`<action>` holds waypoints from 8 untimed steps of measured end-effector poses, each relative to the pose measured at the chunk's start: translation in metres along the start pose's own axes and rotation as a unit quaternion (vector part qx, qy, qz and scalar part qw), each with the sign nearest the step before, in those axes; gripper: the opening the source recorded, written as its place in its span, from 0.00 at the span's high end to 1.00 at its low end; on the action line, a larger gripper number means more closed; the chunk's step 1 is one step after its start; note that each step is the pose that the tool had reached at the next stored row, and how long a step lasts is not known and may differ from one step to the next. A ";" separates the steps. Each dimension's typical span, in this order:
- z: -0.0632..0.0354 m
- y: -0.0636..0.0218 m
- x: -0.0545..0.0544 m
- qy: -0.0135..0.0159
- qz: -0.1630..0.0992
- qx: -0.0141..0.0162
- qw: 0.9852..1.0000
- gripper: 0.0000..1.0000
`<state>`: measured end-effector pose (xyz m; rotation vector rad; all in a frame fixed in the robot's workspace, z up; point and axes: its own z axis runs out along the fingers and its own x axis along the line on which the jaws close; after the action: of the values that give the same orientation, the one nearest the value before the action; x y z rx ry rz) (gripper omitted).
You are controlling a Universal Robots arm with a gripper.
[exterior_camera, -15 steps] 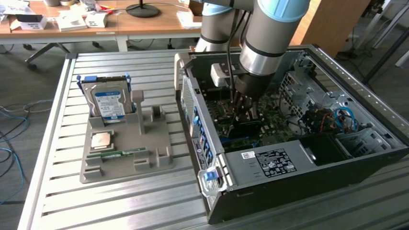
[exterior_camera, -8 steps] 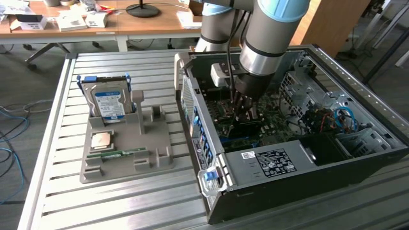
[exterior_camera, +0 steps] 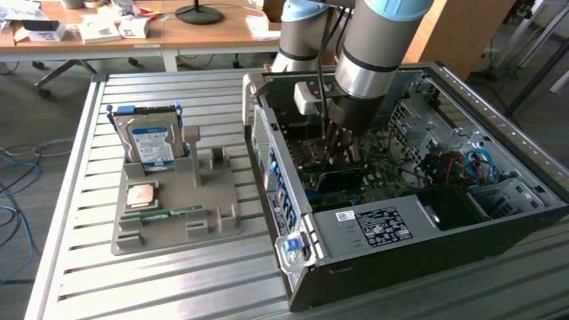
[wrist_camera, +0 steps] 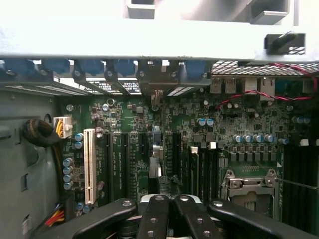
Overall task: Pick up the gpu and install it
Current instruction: 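Press down on the gpu until it lock into place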
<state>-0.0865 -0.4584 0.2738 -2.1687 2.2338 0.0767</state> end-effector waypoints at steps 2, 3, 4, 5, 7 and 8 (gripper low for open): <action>-0.0055 0.0001 0.000 0.000 0.000 0.000 1.000 0.89; -0.0088 0.0002 0.000 0.000 0.000 0.000 1.000 0.89; -0.0125 0.0002 -0.001 0.000 0.000 0.000 1.000 0.89; -0.0165 0.0003 -0.001 0.000 0.000 0.000 1.000 0.89; -0.0248 0.0004 -0.001 0.000 0.000 0.000 1.000 0.89; -0.0287 0.0004 -0.002 0.000 0.000 0.000 1.000 0.89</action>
<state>-0.0865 -0.4584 0.3025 -2.1688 2.2338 0.0766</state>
